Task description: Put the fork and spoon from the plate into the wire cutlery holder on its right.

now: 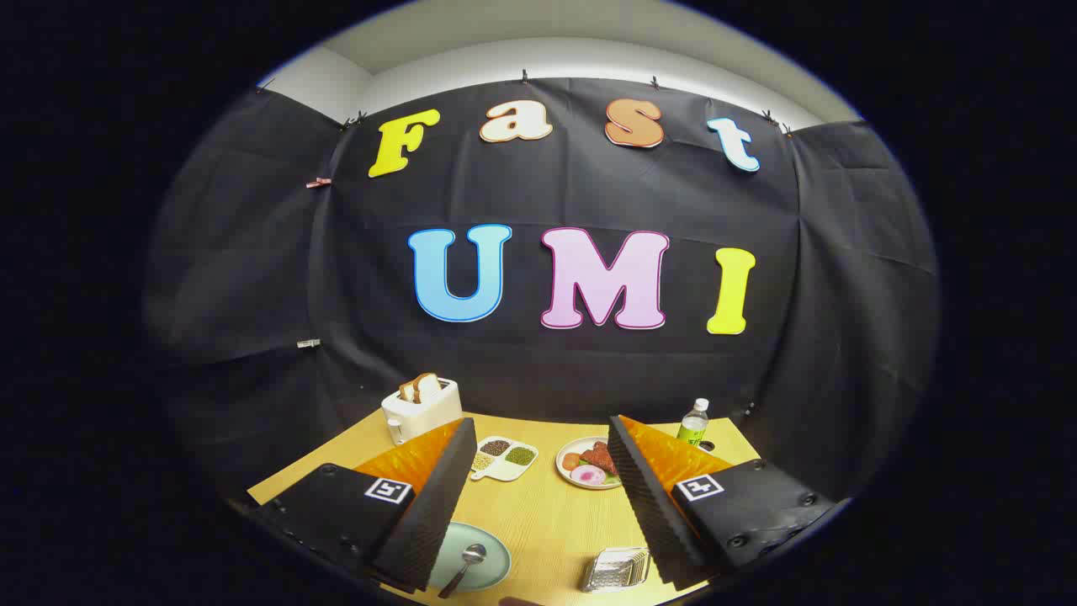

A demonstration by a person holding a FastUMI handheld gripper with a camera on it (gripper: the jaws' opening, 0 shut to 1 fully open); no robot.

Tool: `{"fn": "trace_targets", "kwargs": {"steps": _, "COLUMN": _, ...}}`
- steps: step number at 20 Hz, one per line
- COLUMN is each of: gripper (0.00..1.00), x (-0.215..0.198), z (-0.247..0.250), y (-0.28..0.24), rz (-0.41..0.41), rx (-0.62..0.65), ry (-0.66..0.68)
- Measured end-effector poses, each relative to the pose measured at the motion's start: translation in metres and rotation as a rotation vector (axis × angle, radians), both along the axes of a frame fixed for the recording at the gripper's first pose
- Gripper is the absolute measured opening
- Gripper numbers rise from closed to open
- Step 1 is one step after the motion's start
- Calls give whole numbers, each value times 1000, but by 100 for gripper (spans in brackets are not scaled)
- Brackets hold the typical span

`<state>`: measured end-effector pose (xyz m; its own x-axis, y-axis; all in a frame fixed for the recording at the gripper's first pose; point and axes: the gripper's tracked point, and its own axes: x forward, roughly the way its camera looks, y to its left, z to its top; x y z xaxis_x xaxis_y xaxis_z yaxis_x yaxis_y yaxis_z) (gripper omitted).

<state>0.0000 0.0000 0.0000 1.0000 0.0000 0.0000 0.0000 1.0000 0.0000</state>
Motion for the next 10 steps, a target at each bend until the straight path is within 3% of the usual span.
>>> {"fn": "trace_targets", "kwargs": {"steps": 10, "gripper": 98, "x": 3, "z": -12, "y": 2, "rz": -12, "rx": 5, "ry": 35}}
